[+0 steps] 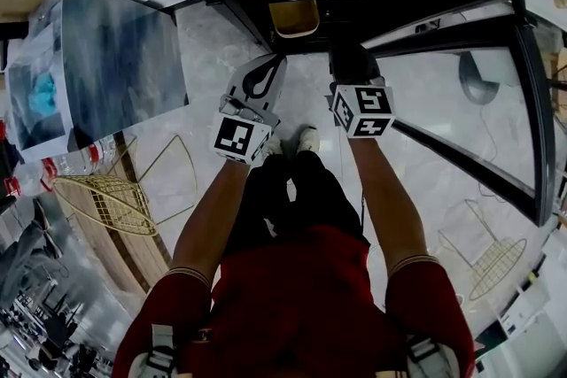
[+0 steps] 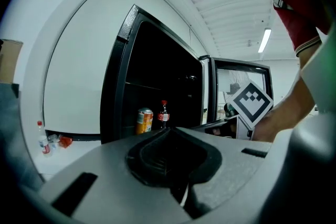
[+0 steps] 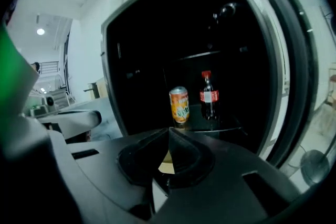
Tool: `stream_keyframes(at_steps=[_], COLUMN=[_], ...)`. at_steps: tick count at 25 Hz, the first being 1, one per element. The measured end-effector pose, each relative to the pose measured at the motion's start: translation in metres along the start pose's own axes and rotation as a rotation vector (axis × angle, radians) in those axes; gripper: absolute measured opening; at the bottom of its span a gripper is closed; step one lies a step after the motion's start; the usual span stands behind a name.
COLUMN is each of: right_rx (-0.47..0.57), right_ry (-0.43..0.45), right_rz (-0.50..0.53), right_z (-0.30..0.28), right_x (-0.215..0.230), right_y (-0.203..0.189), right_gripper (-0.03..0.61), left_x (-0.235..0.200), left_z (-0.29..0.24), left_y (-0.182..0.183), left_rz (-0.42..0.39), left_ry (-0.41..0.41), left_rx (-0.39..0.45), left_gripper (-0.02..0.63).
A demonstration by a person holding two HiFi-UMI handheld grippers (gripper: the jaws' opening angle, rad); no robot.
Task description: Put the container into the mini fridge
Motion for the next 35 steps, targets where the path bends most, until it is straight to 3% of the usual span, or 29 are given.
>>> stream_keyframes(at_steps=[15, 35], right_rx=[0.151, 0.304], right_ry=[0.109, 0.137], right_rz=[-0.059, 0.049], right_z=[0.111, 0.214], right_x=[-0.045, -0.068], right_y=[0.073, 0.129], right_gripper=[-0.002, -0.002], left_x=[0.036, 0.086], left_z=[0.049, 0.095], left_y=[0.090, 0.181], left_rz=[-0.039, -0.153], left_ry=[-0.034, -0.118], left_rx=[0.115, 0.204], left_gripper=[0.006, 0.006])
Point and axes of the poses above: the fingertips, and each gripper's own axes: z backward along the fingers, x to its right, y out of its top, the point moved 2 cm from there along z, backward along the fingers, and after that the axes turned 6 degrees about -y, right-handed, at the moved point
